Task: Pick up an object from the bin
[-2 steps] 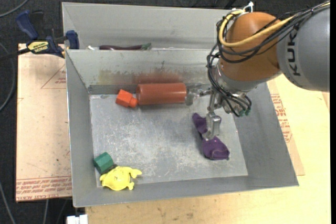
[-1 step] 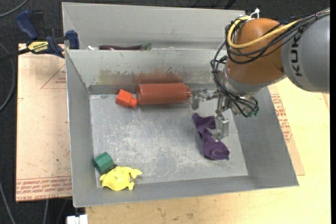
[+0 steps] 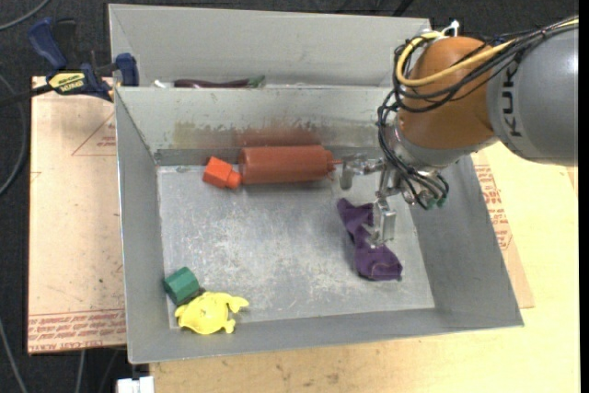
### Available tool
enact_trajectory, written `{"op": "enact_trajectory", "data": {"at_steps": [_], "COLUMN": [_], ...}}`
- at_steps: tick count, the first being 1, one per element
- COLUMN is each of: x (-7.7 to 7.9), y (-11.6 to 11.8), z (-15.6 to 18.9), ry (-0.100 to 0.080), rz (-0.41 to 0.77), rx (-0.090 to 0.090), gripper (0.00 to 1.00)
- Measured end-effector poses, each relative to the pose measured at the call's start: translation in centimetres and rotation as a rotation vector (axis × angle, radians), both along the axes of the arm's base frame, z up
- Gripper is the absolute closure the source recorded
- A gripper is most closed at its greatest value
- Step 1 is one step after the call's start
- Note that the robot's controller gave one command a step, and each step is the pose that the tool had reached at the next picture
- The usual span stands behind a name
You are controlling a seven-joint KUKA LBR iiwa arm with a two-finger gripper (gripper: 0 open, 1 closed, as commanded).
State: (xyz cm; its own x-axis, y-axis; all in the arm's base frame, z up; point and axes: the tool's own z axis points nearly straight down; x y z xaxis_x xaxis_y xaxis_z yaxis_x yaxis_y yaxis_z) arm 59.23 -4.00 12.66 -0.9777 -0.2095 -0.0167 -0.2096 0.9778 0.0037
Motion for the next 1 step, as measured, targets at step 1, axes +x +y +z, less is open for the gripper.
{"op": "enact_trajectory", "data": {"at_steps": [1], "x": [0.01], "y": [-0.03], "z": [-0.54], "ry": [0.000], "rz": [0.172], "rx": [-0.002], "gripper": [0.00]}}
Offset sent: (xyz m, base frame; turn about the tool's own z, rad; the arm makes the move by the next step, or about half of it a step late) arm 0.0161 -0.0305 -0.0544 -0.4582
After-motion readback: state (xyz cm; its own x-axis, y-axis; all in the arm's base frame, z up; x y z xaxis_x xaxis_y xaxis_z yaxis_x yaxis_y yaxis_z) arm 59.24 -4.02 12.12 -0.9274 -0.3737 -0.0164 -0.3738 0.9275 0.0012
